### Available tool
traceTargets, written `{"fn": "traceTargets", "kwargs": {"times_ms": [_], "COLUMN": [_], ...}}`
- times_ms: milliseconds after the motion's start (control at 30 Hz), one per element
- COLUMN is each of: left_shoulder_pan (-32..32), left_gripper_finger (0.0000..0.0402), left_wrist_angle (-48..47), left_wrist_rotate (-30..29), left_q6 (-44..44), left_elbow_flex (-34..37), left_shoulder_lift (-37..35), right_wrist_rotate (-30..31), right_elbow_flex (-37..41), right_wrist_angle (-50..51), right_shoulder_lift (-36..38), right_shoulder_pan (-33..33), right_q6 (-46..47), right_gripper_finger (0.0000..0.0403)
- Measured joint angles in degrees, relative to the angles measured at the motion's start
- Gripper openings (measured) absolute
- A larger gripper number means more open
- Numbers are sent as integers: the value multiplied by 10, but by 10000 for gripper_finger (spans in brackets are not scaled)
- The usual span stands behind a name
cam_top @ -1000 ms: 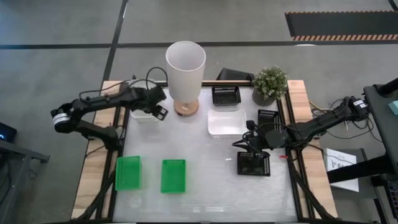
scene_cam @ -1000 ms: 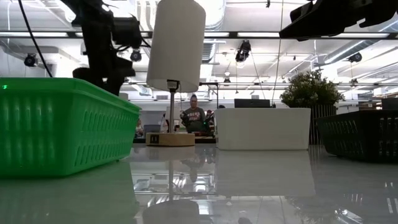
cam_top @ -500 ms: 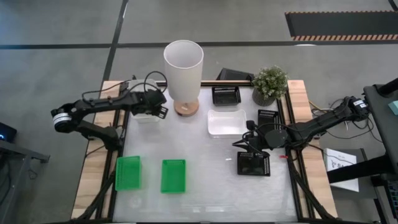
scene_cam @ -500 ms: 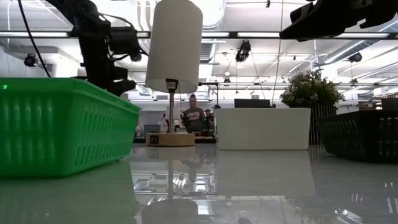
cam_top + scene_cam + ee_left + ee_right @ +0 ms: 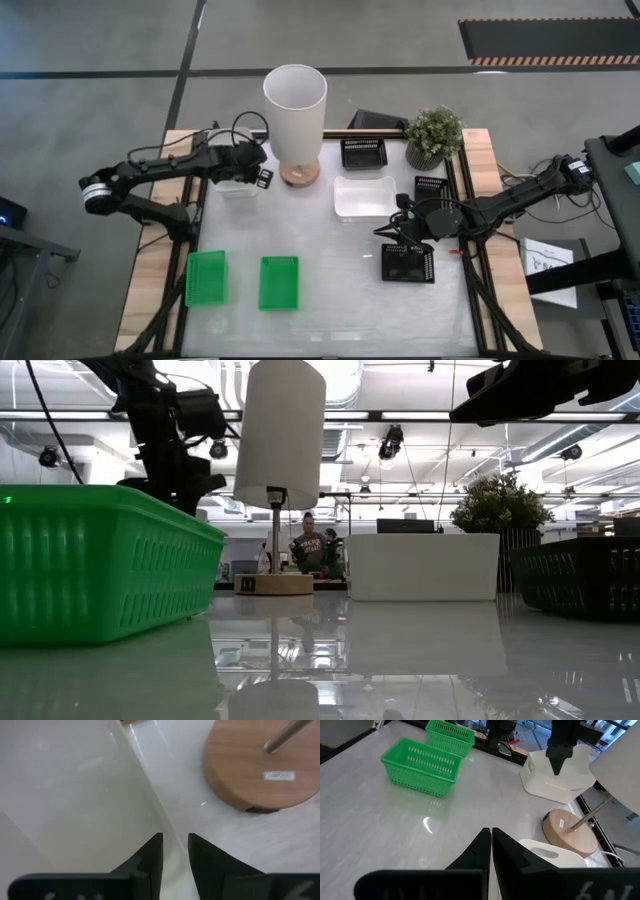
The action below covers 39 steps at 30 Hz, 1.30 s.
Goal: Stack baskets by color
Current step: Stack the bottom left white bin on the top left white bin
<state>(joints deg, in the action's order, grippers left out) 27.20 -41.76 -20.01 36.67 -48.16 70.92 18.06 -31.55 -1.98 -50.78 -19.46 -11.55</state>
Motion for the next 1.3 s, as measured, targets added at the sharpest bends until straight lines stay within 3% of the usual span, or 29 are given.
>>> {"fn": "traceTargets", "kwargs": {"times_ms": [233,467,667,833,1067,1300], "left_shoulder_pan": [0,0,0,0,0,0], "left_gripper_finger": [86,138,146,117,16,2], "left_wrist_angle": [75,86,109,132,133,133], "left_wrist_rotate": [-1,-31,-46,-46,-49,-46], "left_q6": [-10,-1,5,4,8,19], "left_elbow_flex": [28,42,78,85,102,106], "left_shoulder_lift": [2,2,2,2,2,2], "right_wrist_rotate": [0,0,0,0,0,0], "right_elbow_flex": [0,0,1,1,1,1], "right_wrist_angle": [0,0,0,0,0,0], "right_shoulder_lift": [0,0,0,0,0,0], "right_shoulder_pan": [0,0,0,0,0,0], "right_q6": [0,0,0,0,0,0], "right_gripper_finger": [9,9,9,9,9,9]}}
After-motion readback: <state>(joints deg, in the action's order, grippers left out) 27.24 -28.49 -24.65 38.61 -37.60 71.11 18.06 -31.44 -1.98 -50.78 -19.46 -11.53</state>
